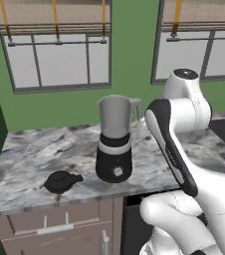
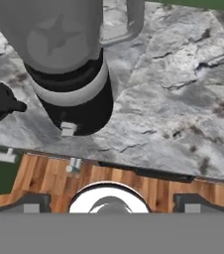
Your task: Close the lid blender by securely placing the lid on top.
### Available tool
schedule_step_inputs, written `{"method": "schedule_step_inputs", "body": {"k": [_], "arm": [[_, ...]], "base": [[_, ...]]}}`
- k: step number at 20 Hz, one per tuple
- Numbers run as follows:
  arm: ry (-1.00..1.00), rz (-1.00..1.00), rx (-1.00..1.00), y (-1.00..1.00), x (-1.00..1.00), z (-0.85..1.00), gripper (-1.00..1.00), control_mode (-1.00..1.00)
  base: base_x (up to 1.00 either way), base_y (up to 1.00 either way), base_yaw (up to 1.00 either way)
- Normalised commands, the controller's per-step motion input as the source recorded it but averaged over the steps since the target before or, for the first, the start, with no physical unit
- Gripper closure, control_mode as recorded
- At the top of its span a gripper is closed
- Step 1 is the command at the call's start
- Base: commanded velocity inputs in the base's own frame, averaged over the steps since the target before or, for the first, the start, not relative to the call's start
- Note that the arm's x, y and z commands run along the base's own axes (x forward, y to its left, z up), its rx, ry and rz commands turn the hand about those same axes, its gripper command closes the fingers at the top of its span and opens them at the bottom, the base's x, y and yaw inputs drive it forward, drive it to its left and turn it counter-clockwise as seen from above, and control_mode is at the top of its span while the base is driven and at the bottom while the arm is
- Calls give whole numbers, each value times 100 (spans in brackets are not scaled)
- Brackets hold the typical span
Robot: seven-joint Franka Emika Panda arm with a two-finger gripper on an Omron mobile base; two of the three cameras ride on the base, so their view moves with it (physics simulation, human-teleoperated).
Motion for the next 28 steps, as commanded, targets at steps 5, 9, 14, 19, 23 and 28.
{"method": "schedule_step_inputs", "body": {"k": [5,9,14,19,23,28], "arm": [[0,12,0,94,-81,0,-100,-100],[2,19,0,100,-37,-6,-100,-100],[15,20,0,100,-2,-8,-100,-100],[17,17,-1,100,15,-32,-100,-100],[16,6,-3,89,48,-56,-100,-100],[5,0,-6,32,62,-58,-100,-100]], "base": [[0,0,0],[0,0,0],[0,0,0],[0,0,0],[0,0,0],[0,0,0]]}}
